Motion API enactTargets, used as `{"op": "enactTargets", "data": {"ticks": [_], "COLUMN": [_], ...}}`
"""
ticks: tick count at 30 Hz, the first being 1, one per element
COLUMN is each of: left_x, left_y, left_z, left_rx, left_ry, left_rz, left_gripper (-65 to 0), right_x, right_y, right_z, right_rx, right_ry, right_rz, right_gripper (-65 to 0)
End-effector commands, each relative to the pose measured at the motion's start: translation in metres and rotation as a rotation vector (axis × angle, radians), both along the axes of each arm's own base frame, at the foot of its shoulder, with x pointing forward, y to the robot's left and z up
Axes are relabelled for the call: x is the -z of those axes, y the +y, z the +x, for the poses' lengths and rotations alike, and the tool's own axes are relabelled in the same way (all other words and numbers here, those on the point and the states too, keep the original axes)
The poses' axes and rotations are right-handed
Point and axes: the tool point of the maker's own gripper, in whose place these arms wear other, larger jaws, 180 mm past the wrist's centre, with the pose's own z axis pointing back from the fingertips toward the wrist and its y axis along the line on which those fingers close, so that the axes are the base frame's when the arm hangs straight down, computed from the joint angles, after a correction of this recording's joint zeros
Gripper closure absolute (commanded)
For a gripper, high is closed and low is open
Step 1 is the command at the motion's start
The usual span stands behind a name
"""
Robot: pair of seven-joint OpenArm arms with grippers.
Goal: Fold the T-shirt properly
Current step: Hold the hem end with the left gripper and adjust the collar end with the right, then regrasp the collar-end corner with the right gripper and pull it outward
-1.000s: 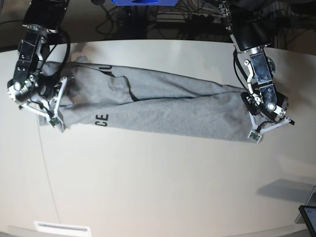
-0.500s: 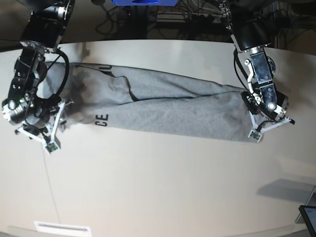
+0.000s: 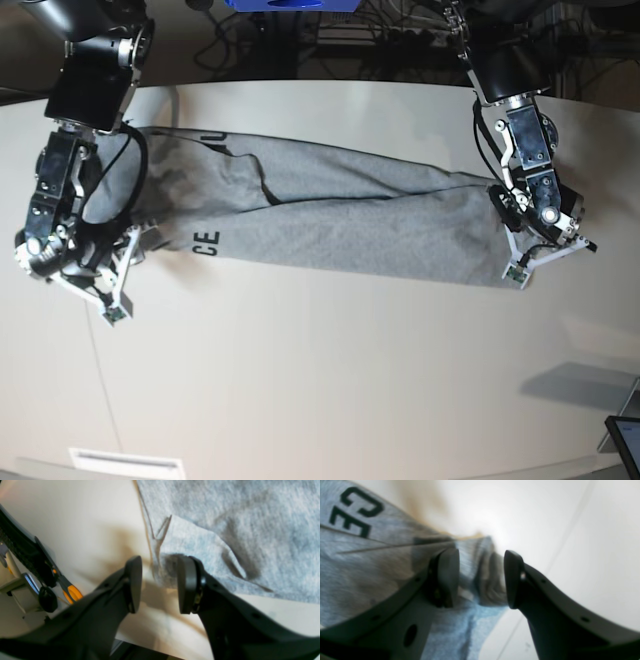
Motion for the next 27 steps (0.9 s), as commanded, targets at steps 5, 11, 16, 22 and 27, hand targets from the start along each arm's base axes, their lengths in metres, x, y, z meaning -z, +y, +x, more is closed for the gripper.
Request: {"op": "enactTargets", "data": {"ticks": [5,11,16,22,27], "left_x": [-0.013,0.005,0.005,0.003,0.003], "left_y": [0.007,0.009,0.008,0.009,0.009], "left_z": [0.007,0.002,0.003,0.004,0.004], "left_rx": [-0.005,-0.019,-0.018,-0.02,-0.02], "left_ry": [-0.031,0.022,0.022,0.014,0.014], "left_rz": [0.027,0.001,0.0,0.001,0.001], "left_gripper": [-23.7,-23.7,-23.7,-23.7,-23.7], "right_x": [-0.014,-0.013,0.005,0.007,0.006], "right_y": [0.0,0.0,0.0,-0.001,-0.001], "right_z": [0.016,0.015,0.009,0.008,0.007], "right_rx": [-0.005,-0.006,-0.002,0.0,0.004], "right_ry": [-0.047,-0.044,0.018,0.025,0.023], "right_rz": [0.009,0.008,0.024,0.025,0.026], "right_gripper": [-26.6,-10.7,-2.3,0.0,0.0]}}
